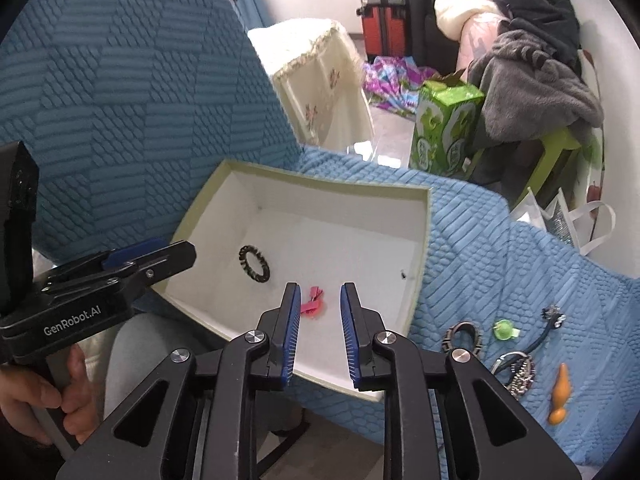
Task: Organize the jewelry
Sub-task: 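Carry the hair tie and pink clip into the green box and open both grippers, then grasp the woven bangle with the left gripper while the right gripper grasps the orange gourd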
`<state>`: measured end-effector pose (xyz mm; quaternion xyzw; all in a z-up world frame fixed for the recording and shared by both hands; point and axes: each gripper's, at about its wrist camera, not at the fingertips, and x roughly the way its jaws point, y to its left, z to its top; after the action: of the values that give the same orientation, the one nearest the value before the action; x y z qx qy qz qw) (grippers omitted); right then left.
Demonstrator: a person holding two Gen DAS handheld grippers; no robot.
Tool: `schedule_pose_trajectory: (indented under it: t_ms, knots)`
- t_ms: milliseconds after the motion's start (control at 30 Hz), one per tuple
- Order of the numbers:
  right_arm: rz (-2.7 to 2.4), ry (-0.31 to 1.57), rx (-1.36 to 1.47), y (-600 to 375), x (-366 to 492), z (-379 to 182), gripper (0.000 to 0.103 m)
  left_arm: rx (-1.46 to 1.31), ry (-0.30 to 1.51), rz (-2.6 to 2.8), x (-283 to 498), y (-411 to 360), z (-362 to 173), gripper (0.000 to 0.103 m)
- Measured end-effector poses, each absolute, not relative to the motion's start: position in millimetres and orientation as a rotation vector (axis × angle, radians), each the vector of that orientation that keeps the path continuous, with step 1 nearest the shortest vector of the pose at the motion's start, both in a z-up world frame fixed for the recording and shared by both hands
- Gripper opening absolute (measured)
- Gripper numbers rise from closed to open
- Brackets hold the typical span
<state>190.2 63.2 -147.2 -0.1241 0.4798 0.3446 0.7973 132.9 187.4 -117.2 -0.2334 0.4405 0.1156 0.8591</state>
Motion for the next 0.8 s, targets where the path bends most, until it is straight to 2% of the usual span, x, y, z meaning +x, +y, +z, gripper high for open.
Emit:
schedule_pose_trajectory:
  t_ms: [433,800]
  knots:
    - [0.73,0.851,-0.183,1,183,-67,0.018,-0.367,0.761,0.202,126,126,-35,0.051]
    - [0.644,0.773,-0.133,-73,179,-40,0.018,-0.341,0.715,0.119,140,68,-17,0.051]
